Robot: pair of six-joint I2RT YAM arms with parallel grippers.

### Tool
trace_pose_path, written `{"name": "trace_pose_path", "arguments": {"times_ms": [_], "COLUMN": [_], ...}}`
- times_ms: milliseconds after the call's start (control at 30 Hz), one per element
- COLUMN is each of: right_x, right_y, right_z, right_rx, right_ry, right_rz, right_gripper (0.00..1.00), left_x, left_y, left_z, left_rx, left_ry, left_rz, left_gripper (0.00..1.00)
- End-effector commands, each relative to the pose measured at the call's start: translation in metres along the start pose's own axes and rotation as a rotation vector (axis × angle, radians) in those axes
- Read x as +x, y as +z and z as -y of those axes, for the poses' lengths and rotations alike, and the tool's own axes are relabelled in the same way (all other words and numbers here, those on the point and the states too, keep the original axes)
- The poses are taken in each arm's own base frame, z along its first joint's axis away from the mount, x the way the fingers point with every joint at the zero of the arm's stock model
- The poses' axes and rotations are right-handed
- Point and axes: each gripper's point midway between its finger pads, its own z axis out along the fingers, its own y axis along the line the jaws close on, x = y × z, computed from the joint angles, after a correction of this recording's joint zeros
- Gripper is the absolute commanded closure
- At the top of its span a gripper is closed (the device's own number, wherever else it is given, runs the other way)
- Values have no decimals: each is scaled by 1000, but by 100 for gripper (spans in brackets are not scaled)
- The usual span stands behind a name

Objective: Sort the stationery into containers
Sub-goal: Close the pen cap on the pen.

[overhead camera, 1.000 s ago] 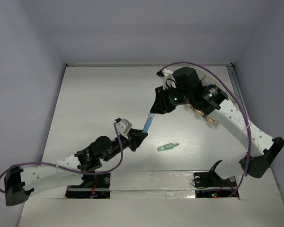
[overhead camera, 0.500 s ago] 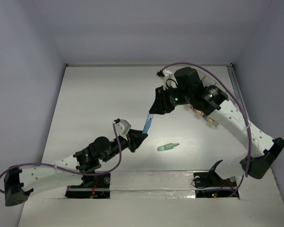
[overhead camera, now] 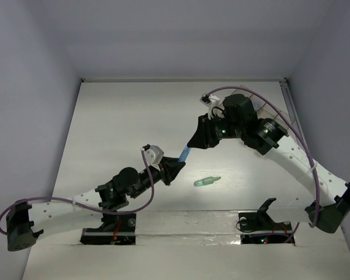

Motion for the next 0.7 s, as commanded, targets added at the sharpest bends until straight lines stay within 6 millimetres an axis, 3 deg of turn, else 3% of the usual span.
{"name": "trace_pose_path", "arguments": {"times_ms": [0, 133, 267, 333, 500, 667], "right_x": [2, 23, 32, 33, 68, 94], "right_y": [4, 23, 32, 34, 47, 62], "right_z": [-1, -8, -8, -5, 0, 9], "right_rx": [-8, -12, 15, 27, 34, 68], "right_ry": [-1, -21, -28, -17, 14, 38], "right_rz": [16, -50, -58, -47, -98, -134], "right_gripper": [86, 86, 87, 91, 92, 97], "left_x": [-73, -78, -92, -102, -144, -160], "left_y": [5, 10, 8, 5, -5, -5], "left_z": [23, 24, 23, 23, 23, 18], "left_rx": [63, 56, 43, 38, 6, -42], "left_ry": [-48, -45, -41, -34, -22, 7], "left_rz": [217, 226, 261, 285, 348, 368], "left_gripper": [100, 100, 100, 100, 100, 100]}}
